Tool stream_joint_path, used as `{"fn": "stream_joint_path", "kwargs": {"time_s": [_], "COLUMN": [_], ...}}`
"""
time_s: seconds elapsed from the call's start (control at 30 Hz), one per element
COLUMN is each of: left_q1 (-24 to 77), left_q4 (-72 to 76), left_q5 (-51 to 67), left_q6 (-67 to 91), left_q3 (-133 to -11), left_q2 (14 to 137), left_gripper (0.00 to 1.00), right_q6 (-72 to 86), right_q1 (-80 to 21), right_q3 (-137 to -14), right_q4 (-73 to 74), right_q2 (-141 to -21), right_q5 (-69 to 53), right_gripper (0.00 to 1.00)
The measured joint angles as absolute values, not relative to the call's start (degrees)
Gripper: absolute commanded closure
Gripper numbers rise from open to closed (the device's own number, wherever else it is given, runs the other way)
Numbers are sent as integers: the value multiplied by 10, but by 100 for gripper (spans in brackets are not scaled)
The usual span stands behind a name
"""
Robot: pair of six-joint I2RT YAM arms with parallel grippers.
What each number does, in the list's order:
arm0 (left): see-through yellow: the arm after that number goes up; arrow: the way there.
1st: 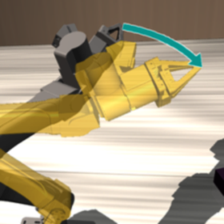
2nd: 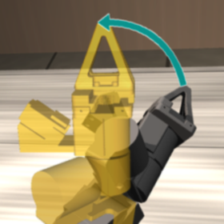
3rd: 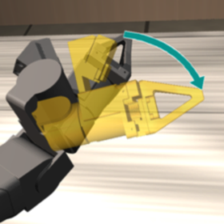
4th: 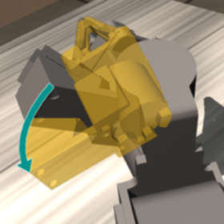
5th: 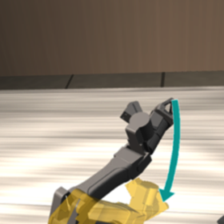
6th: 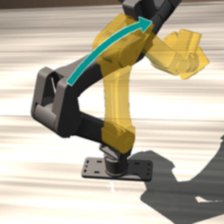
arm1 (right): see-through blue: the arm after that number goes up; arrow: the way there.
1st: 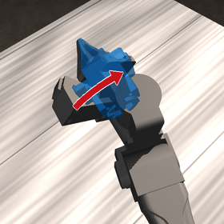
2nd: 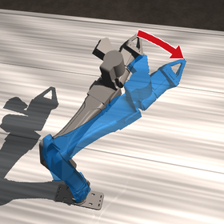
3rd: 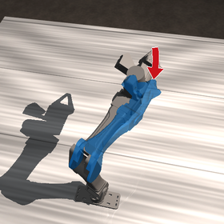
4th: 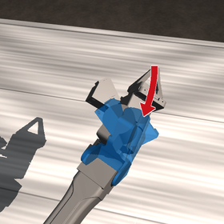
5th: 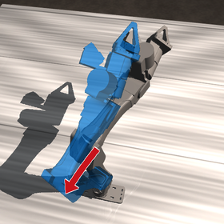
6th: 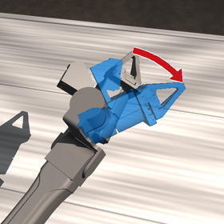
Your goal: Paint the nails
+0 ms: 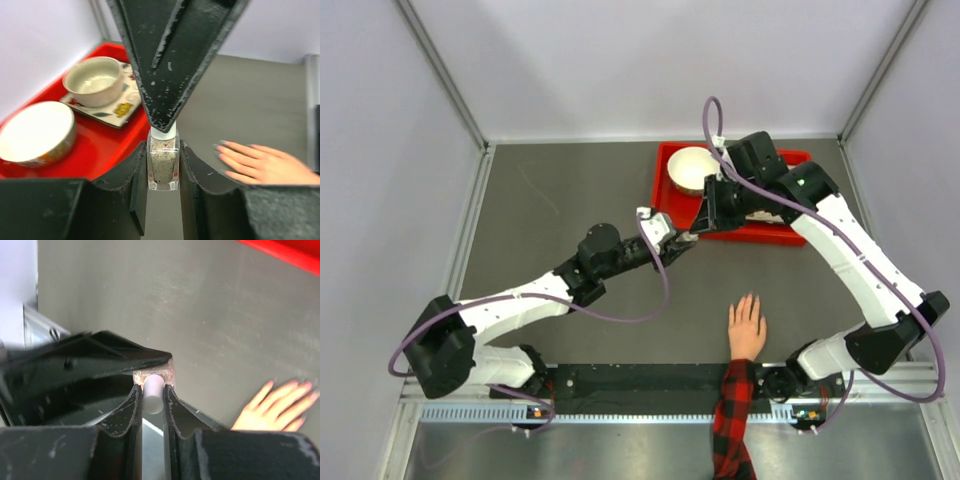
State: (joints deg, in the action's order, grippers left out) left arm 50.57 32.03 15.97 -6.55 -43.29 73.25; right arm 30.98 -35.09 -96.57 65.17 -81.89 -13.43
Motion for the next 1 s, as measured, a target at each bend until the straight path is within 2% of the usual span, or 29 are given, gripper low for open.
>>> {"fn": "stream_joint_path", "kwargs": {"time_s": [0.1, 0.23, 0.47, 0.5, 0.53, 0.6, 0.7, 0.8, 0.93, 1.0], "left_q1": [477, 422, 397, 396, 395, 391, 392, 411, 449, 473], "left_q4": [301, 312, 471, 492, 503, 500, 393, 275, 238, 239], "left_q5": [221, 379, 610, 628, 640, 655, 616, 495, 336, 263], "left_q6": [-7, 114, 365, 393, 411, 422, 349, 223, 98, 37], "left_q3": [-433, -434, -485, -493, -499, -507, -516, -516, -501, -487], "left_q2": [719, 710, 740, 745, 748, 749, 728, 687, 641, 630], "left_gripper": [100, 100, 100, 100, 100, 100, 100, 100, 100, 100], "right_q6": [237, 112, -60, -72, -79, -84, -51, 23, 118, 180], "right_q1": [-352, -358, -375, -377, -379, -383, -384, -384, -384, -384], "right_q3": [-937, -870, -817, -823, -828, -837, -838, -860, -920, -964], "right_q4": [609, 528, 437, 436, 435, 432, 425, 449, 490, 523], "right_q2": [-803, -745, -623, -622, -623, -629, -644, -662, -689, -708], "right_q5": [-177, -258, -392, -405, -414, -420, -374, -290, -203, -150], "right_gripper": [100, 100, 100, 72, 56, 32, 20, 18, 21, 29]}}
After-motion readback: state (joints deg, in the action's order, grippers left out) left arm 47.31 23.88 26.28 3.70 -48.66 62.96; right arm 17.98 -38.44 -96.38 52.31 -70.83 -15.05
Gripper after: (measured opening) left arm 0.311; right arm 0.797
